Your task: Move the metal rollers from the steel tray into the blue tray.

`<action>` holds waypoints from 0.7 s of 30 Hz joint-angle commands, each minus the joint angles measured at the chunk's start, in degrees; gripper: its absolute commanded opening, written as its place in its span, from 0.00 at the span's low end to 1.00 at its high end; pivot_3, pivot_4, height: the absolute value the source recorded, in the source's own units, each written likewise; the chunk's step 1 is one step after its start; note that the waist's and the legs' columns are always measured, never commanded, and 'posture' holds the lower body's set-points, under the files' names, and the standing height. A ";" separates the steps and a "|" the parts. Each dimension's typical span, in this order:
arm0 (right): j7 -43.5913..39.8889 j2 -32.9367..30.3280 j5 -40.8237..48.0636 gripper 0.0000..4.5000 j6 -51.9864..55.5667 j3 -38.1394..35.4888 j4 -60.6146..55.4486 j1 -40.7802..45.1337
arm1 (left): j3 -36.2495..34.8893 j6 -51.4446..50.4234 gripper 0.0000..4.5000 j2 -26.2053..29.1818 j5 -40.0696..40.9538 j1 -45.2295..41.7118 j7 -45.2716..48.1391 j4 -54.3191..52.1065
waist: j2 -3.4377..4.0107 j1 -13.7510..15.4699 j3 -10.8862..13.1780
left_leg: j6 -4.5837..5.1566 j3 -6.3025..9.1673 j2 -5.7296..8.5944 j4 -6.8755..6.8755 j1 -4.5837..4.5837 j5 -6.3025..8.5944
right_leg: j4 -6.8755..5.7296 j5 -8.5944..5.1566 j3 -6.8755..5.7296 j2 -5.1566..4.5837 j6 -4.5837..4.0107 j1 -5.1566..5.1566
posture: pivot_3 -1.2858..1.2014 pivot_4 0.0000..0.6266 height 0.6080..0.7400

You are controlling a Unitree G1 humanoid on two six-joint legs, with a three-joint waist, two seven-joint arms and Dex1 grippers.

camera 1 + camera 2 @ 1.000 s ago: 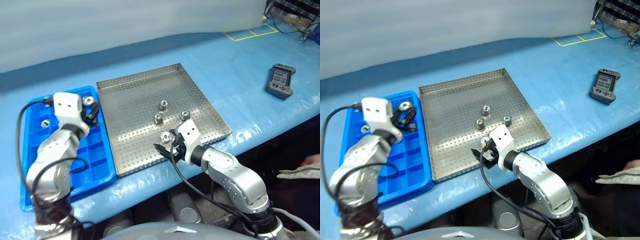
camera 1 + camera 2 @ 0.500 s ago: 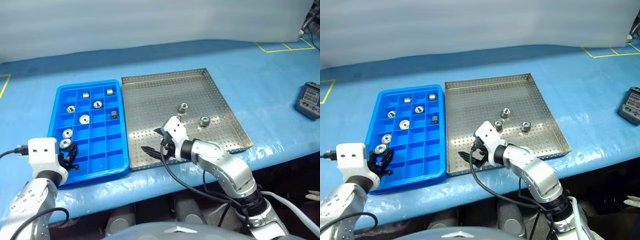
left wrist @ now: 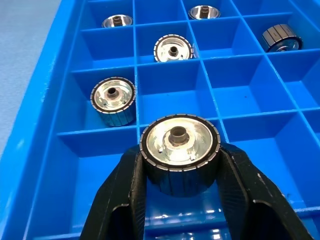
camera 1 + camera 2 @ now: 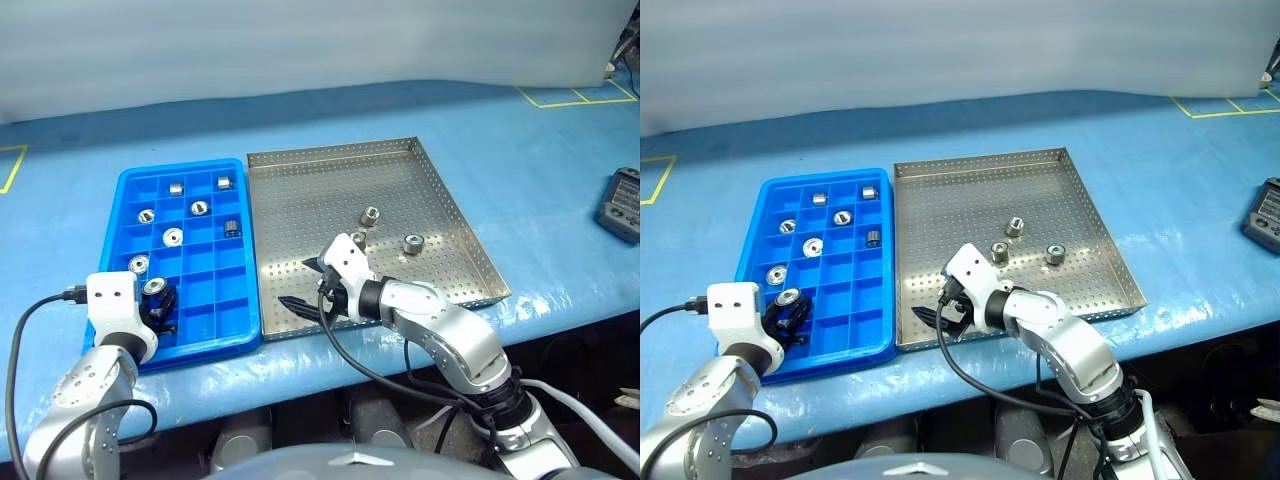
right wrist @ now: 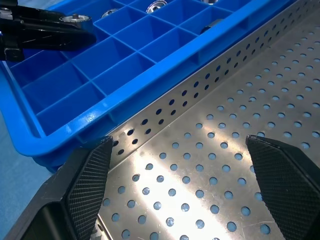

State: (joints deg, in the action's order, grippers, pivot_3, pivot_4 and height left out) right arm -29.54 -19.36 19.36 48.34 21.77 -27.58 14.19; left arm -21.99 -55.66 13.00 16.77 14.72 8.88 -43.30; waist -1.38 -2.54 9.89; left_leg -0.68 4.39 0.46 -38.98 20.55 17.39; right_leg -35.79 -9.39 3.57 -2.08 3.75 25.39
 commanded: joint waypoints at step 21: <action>4.62 -3.58 0.11 1.00 1.48 -6.99 -7.59 -5.55 | 6.38 4.13 0.99 9.61 6.52 -16.28 10.28 4.74 | 0.17 -2.61 -0.12 | -0.04 -0.01 0.02 -0.14 -0.01 -0.03 | -0.03 0.03 0.03 0.01 0.04 -0.11 | 0.45 0.24 1.00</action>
State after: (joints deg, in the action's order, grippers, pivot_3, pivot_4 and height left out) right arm -25.48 -22.65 19.34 49.44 16.66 -32.54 8.93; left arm -17.33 -52.99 21.92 21.70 -0.63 17.47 -38.15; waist -1.21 -5.15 9.77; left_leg -0.70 4.36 0.48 -39.10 20.55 17.38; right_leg -35.81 -9.35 3.63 -2.06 3.80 25.31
